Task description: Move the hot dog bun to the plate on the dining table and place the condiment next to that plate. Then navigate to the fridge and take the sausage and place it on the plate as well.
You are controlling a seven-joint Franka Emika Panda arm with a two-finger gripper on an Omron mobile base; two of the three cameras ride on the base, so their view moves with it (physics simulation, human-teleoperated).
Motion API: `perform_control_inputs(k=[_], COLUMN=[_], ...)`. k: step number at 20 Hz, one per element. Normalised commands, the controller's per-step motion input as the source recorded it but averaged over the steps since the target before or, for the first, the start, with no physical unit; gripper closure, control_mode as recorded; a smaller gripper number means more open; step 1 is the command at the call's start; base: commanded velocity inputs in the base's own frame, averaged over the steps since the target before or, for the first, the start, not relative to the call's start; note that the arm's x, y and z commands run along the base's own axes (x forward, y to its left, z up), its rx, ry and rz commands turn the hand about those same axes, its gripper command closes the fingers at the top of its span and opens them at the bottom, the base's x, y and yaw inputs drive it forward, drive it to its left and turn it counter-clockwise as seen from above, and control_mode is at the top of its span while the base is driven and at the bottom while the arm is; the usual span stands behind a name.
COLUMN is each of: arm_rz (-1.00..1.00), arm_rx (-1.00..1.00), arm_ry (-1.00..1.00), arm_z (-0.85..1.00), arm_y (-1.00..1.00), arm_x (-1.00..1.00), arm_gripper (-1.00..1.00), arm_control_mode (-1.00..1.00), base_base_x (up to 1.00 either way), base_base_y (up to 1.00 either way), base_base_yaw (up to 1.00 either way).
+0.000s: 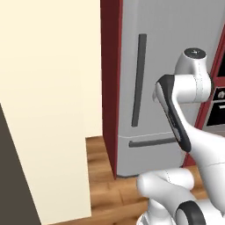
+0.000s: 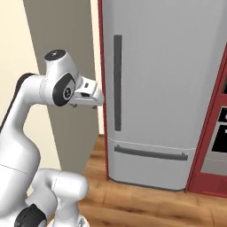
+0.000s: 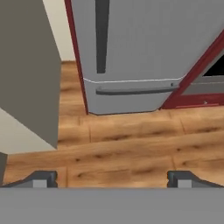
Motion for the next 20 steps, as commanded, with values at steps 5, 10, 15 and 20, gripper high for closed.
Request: perform_control_inputs(k=[5,10,15,20], arm_rz=[0.0,0.0,0.0,0.0], arm_rx=[0.0,0.0,0.0,0.0], arm_ry=[0.0,0.0,0.0,0.0], arm_z=[0.0,0.0,0.0,0.0], arm_y=[0.0,0.0,0.0,0.0], arm_x=[0.0,0.0,0.0,0.0], arm_gripper=[-1.0,-1.0,-1.0,-1.0], arm_control_mode=[1.0,1.0,1.0,1.0], base_base_x=[0.62,0.48,0.51,0.54], base_base_y=[0.0,0.0,0.0,0.06], base_base_yaw=[-0.13,-0.13,-0.14,-0.13])
